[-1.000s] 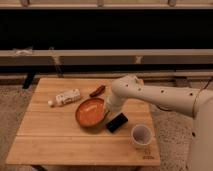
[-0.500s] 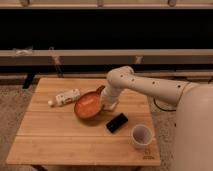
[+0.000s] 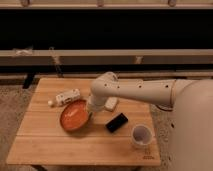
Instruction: Drag the ceramic bowl in a circle
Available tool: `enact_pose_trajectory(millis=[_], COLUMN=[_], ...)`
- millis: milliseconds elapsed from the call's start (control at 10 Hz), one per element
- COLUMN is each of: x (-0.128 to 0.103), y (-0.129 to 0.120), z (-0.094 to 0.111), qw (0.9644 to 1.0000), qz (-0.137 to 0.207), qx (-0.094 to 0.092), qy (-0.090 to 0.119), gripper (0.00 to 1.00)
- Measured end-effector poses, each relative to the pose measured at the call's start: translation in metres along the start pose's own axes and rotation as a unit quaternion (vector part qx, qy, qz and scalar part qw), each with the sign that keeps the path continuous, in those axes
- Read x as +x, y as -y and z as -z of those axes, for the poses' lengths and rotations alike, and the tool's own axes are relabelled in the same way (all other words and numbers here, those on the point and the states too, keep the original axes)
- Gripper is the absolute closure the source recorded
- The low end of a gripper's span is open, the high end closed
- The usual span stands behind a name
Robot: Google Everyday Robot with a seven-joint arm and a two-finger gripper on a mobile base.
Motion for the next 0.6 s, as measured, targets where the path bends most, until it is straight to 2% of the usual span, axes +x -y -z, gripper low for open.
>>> enact_pose_trajectory(millis=[100, 200, 300, 500, 600], x=[-0.017, -0.046, -0.066, -0.096, -0.102], y=[0.008, 0.018, 0.021, 0.017, 0.011], z=[-0.003, -0.008, -0.011, -0.014, -0.015], qw=[0.9999, 0.9993, 0.9986, 0.9983, 0.9985], qz=[0.014, 0.037, 0.051, 0.057, 0.053], qx=[-0.001, -0.003, -0.004, -0.005, -0.006], qy=[0.002, 0.006, 0.008, 0.008, 0.009], gripper=[1.0, 1.0, 1.0, 1.0, 1.0])
